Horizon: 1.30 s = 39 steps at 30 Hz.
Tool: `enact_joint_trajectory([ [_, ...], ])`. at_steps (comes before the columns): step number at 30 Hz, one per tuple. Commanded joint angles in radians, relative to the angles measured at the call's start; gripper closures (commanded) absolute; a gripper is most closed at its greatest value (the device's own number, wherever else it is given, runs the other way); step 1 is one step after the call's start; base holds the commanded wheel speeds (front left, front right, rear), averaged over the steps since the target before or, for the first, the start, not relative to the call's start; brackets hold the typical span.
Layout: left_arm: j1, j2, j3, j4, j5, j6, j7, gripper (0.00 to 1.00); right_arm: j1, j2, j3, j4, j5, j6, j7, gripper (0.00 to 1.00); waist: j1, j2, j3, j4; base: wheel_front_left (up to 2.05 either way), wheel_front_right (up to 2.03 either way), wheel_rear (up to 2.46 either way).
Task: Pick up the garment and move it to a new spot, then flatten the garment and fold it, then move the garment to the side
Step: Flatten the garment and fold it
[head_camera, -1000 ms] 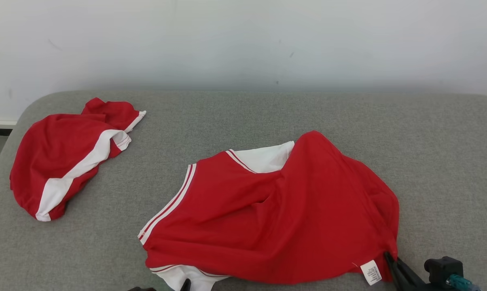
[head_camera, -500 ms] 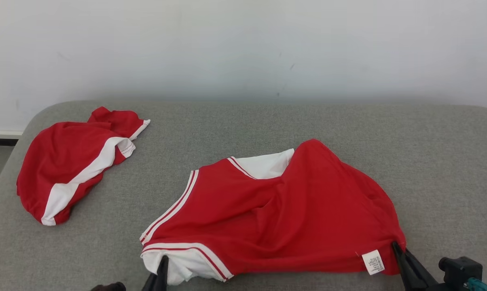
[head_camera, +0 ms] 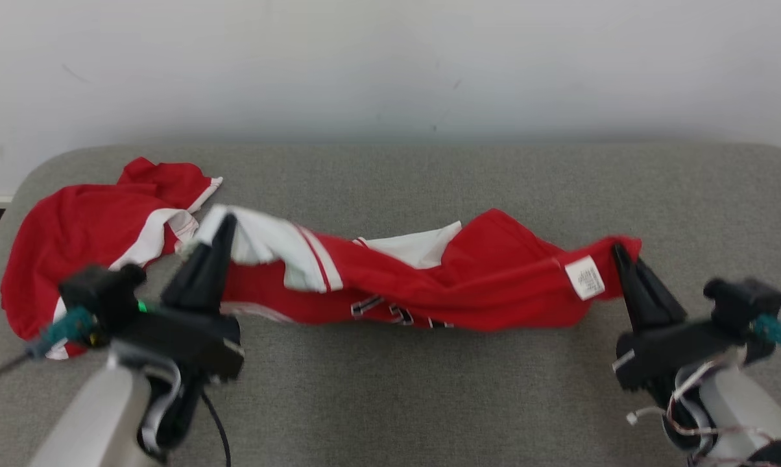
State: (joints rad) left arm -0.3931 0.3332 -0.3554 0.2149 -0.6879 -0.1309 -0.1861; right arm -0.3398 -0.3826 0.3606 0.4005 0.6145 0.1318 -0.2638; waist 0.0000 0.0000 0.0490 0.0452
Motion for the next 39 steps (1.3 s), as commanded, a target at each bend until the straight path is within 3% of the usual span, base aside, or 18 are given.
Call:
enact_joint_trajectory([
  [1, -0.083, 0.022, -0.01, 0.007, -0.022, 0.002, 0.022, 1.0, -0.074, 0.004, 0.013, 0.016, 0.033, -0.002, 0.005, 1.0, 0.0, 0.0, 0.058, -0.023, 0.0, 0.0, 0.0],
  [7, -0.527, 0.064, -0.003, 0.11, -0.137, 0.002, 0.145, 1.0, -0.475, 0.041, 0.019, 0.136, 0.179, -0.002, 0.073, 1.0, 0.0, 0.0, 0.254, -0.066, 0.0, 0.0, 0.0],
  [10, -0.785, 0.091, -0.027, 0.176, -0.12, 0.002, 0.205, 1.0, -0.723, 0.06, -0.004, 0.199, 0.231, -0.002, 0.123, 1.0, 0.0, 0.0, 0.364, -0.085, 0.0, 0.0, 0.0],
  [15, -1.18, 0.064, -0.019, 0.329, -0.102, 0.002, 0.234, 1.0, -1.105, 0.105, -0.075, 0.333, 0.275, -0.002, 0.163, 1.0, 0.0, 0.0, 0.49, -0.109, 0.0, 0.0, 0.0],
  [20, -1.475, 0.013, -0.017, 0.476, -0.093, 0.002, 0.212, 1.0, -1.374, 0.096, -0.093, 0.451, 0.229, -0.002, 0.142, 1.0, 0.0, 0.0, 0.557, -0.108, 0.0, 0.0, 0.0],
  [29, -1.706, -0.042, -0.095, 0.629, -0.075, 0.002, 0.182, 1.0, -1.587, 0.094, -0.073, 0.608, 0.176, -0.002, 0.119, 1.0, 0.0, 0.0, 0.631, -0.121, 0.0, 0.0, 0.0],
  [39, -1.78, -0.049, -0.194, 0.7, -0.113, 0.002, 0.144, 1.0, -1.644, 0.12, -0.019, 0.672, 0.179, -0.002, 0.074, 1.0, 0.0, 0.0, 0.7, -0.147, 0.0, 0.0, 0.0],
])
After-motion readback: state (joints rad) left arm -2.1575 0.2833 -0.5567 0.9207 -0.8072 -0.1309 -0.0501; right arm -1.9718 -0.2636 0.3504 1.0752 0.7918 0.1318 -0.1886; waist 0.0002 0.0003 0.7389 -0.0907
